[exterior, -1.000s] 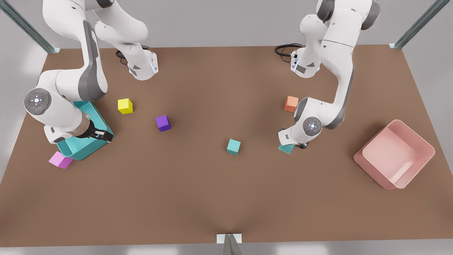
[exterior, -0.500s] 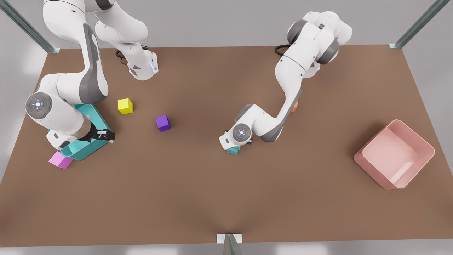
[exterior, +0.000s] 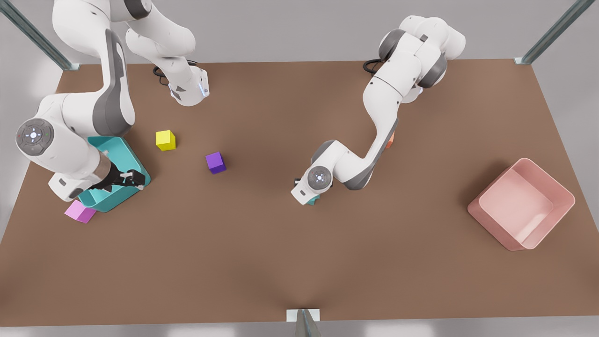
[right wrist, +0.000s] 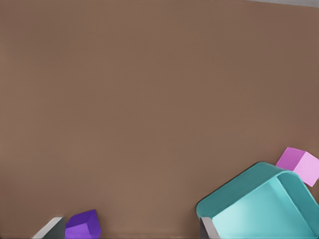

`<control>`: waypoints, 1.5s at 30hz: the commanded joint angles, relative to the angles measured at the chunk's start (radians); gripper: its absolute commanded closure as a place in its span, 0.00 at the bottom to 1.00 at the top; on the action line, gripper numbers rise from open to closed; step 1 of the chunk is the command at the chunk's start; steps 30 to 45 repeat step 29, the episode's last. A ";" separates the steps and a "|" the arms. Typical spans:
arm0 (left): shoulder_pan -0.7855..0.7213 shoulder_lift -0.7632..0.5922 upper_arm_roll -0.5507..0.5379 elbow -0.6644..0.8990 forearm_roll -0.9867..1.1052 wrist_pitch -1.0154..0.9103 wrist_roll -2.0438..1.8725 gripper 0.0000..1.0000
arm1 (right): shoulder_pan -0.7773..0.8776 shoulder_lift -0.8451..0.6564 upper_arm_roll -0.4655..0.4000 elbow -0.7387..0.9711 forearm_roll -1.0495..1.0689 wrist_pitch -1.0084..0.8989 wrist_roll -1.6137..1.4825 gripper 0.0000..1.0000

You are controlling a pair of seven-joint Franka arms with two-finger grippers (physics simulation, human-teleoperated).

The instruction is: Stack the two blue cubes on top of each other

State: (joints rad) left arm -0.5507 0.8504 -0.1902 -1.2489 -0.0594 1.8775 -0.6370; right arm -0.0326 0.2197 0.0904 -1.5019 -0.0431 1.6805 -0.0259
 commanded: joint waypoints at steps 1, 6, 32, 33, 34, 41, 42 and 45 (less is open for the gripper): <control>0.000 -0.001 0.000 0.000 -0.007 0.011 -0.204 0.00 | 0.000 0.001 0.000 0.003 -0.001 -0.039 -0.074 0.00; 0.003 -0.002 0.000 0.000 -0.010 0.011 -0.205 0.00 | 0.002 0.007 0.002 0.000 -0.003 -0.039 -0.077 0.00; 0.463 -0.567 0.110 -0.115 0.081 -0.615 0.597 0.00 | 0.002 0.004 0.003 0.071 -0.006 -0.128 -0.071 0.00; 0.463 -0.567 0.110 -0.115 0.081 -0.615 0.597 0.00 | 0.002 0.004 0.003 0.071 -0.006 -0.128 -0.071 0.00; 0.463 -0.567 0.110 -0.115 0.081 -0.615 0.597 0.00 | 0.002 0.004 0.003 0.071 -0.006 -0.128 -0.071 0.00; 0.463 -0.567 0.110 -0.115 0.081 -0.615 0.597 0.00 | 0.002 0.004 0.003 0.071 -0.006 -0.128 -0.071 0.00; 0.463 -0.567 0.110 -0.115 0.081 -0.615 0.597 0.00 | 0.002 0.004 0.003 0.071 -0.006 -0.128 -0.071 0.00; 0.463 -0.567 0.110 -0.115 0.081 -0.615 0.597 0.00 | 0.002 0.004 0.003 0.071 -0.006 -0.128 -0.071 0.00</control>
